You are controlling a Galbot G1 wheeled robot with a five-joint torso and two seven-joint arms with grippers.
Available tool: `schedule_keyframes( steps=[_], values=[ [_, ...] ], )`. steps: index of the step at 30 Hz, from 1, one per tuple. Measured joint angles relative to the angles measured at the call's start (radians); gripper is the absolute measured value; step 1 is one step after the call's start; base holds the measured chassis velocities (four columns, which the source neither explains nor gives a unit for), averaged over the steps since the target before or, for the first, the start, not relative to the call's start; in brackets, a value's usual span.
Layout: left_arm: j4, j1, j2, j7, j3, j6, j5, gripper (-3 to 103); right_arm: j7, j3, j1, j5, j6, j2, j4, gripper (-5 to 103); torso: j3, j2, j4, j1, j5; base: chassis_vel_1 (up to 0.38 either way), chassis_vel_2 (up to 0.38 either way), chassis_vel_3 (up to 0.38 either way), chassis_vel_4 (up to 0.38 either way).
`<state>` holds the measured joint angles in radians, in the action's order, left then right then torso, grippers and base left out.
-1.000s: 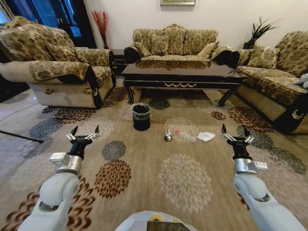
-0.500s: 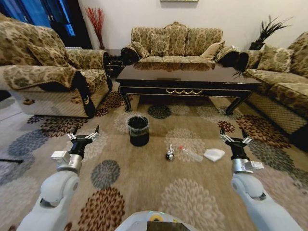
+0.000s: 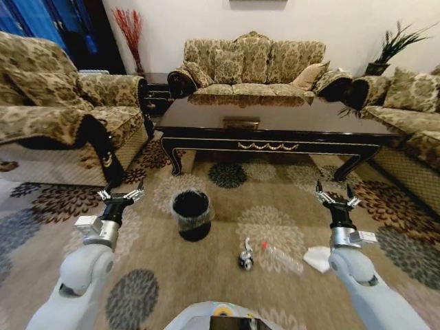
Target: Move to the front of the table and pick up the trash from the floor, then place it into the trash bin.
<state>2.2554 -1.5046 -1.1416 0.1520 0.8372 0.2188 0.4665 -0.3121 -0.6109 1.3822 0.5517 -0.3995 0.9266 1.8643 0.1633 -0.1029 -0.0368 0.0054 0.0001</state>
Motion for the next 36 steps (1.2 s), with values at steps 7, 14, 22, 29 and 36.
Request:
schedule_keyframes(
  steps=[7,14,22,29,36],
  values=[
    [0.006,0.007,0.029,0.066,-0.058,0.039,0.083,100,-0.016,0.000,0.003,-0.008,0.001,0.002,0.004,100,-0.001,-0.001,0.0000,-0.002,-0.0003,-0.036,0.037,0.027,-0.012],
    [0.026,0.052,0.069,0.289,-0.131,0.309,0.456,100,-0.039,0.007,0.001,-0.012,0.005,0.007,0.000,100,-0.001,-0.001,0.0001,-0.001,0.0001,0.017,-0.032,-0.033,0.028],
    [-0.127,0.167,0.093,0.467,-0.265,0.474,0.696,100,-0.045,0.011,0.003,-0.021,0.008,0.010,-0.010,100,0.000,-0.001,0.0000,-0.001,-0.0002,0.000,0.000,0.000,0.000],
    [-0.264,0.235,0.069,0.467,-0.326,0.461,0.668,100,-0.045,0.038,-0.011,-0.027,0.010,0.011,-0.034,100,0.000,-0.001,-0.0001,-0.001,-0.0001,0.000,0.000,0.000,0.000],
    [-0.346,0.264,0.051,0.431,-0.343,0.441,0.649,100,-0.045,0.056,-0.023,-0.031,0.010,0.016,-0.051,100,0.000,-0.001,0.0000,-0.001,0.0000,0.000,0.000,0.000,0.000]
  ],
)
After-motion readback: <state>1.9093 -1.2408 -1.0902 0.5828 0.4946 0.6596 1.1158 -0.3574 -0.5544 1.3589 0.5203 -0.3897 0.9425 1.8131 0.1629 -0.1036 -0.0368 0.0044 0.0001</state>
